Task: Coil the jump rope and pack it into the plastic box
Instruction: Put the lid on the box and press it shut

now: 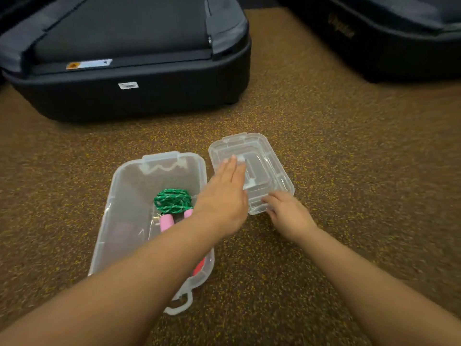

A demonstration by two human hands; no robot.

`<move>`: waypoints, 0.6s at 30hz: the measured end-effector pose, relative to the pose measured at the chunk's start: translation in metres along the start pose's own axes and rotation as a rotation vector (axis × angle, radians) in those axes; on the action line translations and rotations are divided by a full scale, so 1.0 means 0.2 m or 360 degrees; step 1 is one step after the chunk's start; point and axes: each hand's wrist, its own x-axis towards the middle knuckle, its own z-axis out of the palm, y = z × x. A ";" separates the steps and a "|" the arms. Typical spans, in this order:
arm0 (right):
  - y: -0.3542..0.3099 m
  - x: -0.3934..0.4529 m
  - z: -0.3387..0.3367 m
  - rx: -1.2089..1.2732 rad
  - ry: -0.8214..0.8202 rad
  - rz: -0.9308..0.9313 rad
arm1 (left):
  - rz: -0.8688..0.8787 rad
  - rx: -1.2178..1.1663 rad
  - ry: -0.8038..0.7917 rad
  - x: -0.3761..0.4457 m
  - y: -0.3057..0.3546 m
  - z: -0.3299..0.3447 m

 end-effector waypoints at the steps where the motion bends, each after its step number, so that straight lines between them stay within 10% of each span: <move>1: 0.02 0.00 0.01 -0.0034 -0.0025 -0.0026 | 0.0002 0.0102 -0.0099 0.02 0.04 0.03; 7: 0.10 -0.03 0.05 -0.0174 -0.0158 -0.0095 | -0.0181 0.0333 -0.0626 0.07 0.12 0.24; 18: 0.05 -0.23 -0.04 -0.0159 0.0163 -0.0265 | -0.0116 0.0367 -0.0617 -0.03 0.08 0.35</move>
